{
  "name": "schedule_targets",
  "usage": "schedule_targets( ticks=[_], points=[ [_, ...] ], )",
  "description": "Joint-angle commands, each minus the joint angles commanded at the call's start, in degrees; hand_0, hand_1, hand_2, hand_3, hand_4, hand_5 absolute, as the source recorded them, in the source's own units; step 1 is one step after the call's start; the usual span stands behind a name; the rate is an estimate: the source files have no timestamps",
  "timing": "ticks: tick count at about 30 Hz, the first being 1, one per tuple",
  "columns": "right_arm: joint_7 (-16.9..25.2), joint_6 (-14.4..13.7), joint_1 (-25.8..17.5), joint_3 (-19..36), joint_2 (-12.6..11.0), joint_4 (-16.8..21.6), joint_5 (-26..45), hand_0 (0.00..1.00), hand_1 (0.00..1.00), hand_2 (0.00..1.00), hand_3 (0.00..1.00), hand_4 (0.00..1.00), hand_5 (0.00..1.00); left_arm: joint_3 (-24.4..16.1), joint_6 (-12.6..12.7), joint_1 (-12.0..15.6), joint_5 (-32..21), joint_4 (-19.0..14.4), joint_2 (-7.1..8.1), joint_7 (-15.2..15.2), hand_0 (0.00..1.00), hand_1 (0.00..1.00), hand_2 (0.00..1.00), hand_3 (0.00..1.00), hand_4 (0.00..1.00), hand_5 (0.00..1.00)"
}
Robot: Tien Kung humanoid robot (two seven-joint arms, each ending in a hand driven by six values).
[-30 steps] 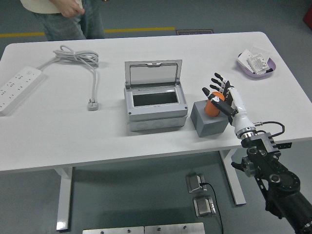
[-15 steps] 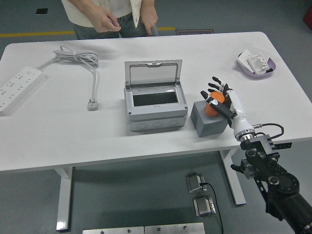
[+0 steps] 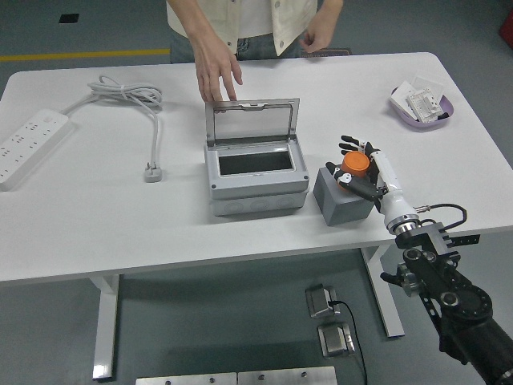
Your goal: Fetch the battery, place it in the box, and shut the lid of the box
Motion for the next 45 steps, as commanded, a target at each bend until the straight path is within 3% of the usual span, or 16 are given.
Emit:
schedule_targets(
  ticks=[17, 18, 23, 24, 29, 30, 35, 36, 41, 42, 45],
  points=[
    [0.16, -0.67, -0.41, -1.83, -0.05, 0.62, 3.93, 0.848, 0.825, 0.83, 0.85, 0.739, 0.076, 0.31, 0.03, 0.18, -0.04, 0.0, -0.06, 0.0, 0.612, 0.638, 0.611, 0.598, 0.618, 0.137],
    [0.13, -0.71, -0.47, -1.95, 0.0, 0.62, 4.2, 0.743, 0.75, 0.753, 0.802, 0.31, 0.002, 0.32, 0.03, 0.17, -0.06, 0.0, -0.07, -0.02, 0.612, 0.638, 0.61, 0.598, 0.619, 0.133],
    [-0.6, -1.07, -0.64, -2.15, 0.17, 0.81, 4.65, 0.743, 0.75, 0.753, 0.802, 0.31, 0.002, 0.36, 0.03, 0.21, -0.13, 0.0, -0.04, -0.02, 0.612, 0.638, 0.61, 0.598, 0.619, 0.133],
    [-0.81, -1.13, -0.63, -2.11, 0.17, 0.89, 4.51, 0.649, 0.627, 0.634, 0.663, 0.002, 0.002, 0.38, 0.03, 0.22, -0.15, 0.0, -0.04, -0.01, 0.612, 0.638, 0.61, 0.599, 0.62, 0.129],
    [-2.24, -1.11, -0.64, -1.86, 0.1, 1.67, 3.77, 0.649, 0.627, 0.634, 0.663, 0.002, 0.002, 0.3, 0.03, 0.24, -0.17, 0.0, 0.01, -0.01, 0.612, 0.638, 0.61, 0.599, 0.62, 0.129],
    [-2.49, -1.05, -0.63, -1.85, 0.09, 1.82, 3.69, 0.515, 0.542, 0.556, 0.518, 0.002, 0.002, 0.26, 0.03, 0.24, -0.16, 0.0, 0.02, -0.03, 0.613, 0.638, 0.61, 0.599, 0.622, 0.124],
    [-3.29, -0.53, -0.37, -1.94, 0.05, 2.58, 3.82, 0.515, 0.542, 0.556, 0.518, 0.002, 0.002, 0.12, -0.01, 0.22, -0.15, 0.0, 0.02, -0.1, 0.613, 0.638, 0.61, 0.599, 0.622, 0.124],
    [-3.41, -0.41, -0.31, -1.94, 0.02, 2.82, 3.89, 0.49, 0.511, 0.529, 0.41, 0.002, 0.002, 0.1, -0.03, 0.22, -0.17, 0.0, 0.0, -0.11, 0.613, 0.638, 0.611, 0.599, 0.623, 0.121],
    [-3.64, -0.09, 0.14, -2.01, -0.26, 4.2, 4.46, 0.49, 0.511, 0.529, 0.41, 0.002, 0.002, 0.06, -0.1, 0.25, -0.32, 0.0, -0.06, -0.14, 0.613, 0.638, 0.611, 0.599, 0.623, 0.121],
    [-3.62, -0.06, 0.28, -2.03, -0.34, 4.46, 4.64, 0.48, 0.491, 0.504, 0.342, 0.002, 0.002, 0.08, -0.11, 0.26, -0.36, 0.0, -0.07, -0.13, 0.613, 0.639, 0.611, 0.599, 0.623, 0.121],
    [-3.54, -0.04, 0.93, -2.07, -0.63, 5.31, 5.3, 0.48, 0.491, 0.504, 0.342, 0.002, 0.002, 0.1, -0.16, 0.3, -0.44, 0.0, -0.04, -0.09, 0.613, 0.639, 0.611, 0.599, 0.623, 0.121]
  ],
)
